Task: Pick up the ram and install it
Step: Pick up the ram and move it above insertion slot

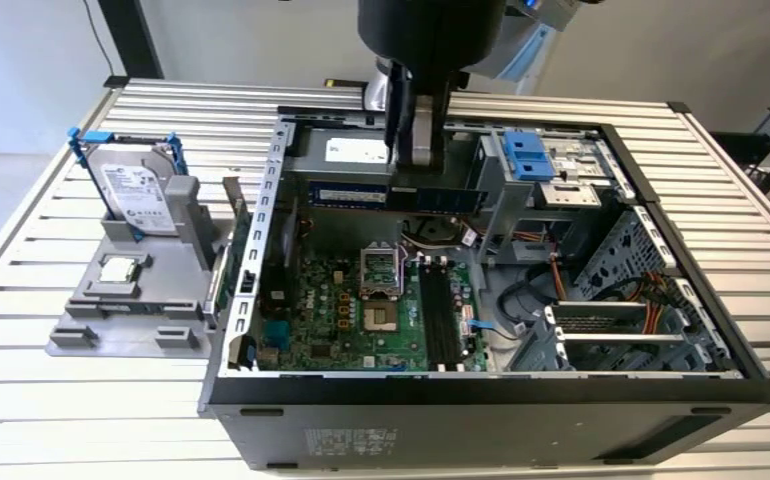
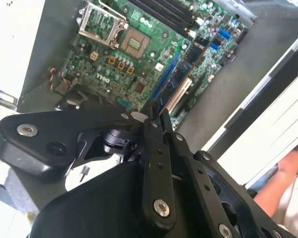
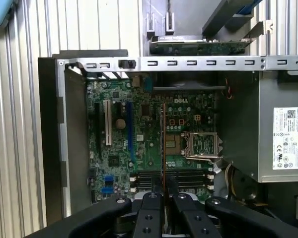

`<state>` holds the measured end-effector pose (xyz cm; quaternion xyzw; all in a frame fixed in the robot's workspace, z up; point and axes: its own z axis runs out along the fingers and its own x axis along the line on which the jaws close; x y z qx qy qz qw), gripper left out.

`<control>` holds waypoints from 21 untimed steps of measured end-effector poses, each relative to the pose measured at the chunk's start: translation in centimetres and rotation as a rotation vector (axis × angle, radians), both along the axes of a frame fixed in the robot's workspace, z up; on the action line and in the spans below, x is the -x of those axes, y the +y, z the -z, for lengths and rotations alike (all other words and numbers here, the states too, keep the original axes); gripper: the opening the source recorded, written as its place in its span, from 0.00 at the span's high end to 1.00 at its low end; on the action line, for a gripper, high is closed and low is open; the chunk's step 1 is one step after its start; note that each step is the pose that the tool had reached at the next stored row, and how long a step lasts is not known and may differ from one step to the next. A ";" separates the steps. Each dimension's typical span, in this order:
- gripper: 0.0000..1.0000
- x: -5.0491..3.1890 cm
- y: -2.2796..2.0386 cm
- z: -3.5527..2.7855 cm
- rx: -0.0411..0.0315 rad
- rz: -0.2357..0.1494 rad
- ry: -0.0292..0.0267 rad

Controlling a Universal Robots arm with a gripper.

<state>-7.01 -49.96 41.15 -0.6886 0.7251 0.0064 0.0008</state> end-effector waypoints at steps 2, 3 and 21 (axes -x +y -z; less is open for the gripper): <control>1.00 -0.67 0.03 0.06 0.0000 0.000 0.0000; 1.00 -1.01 0.04 0.08 0.0000 0.000 0.0000; 1.00 -6.21 0.12 0.43 0.0002 0.000 0.0000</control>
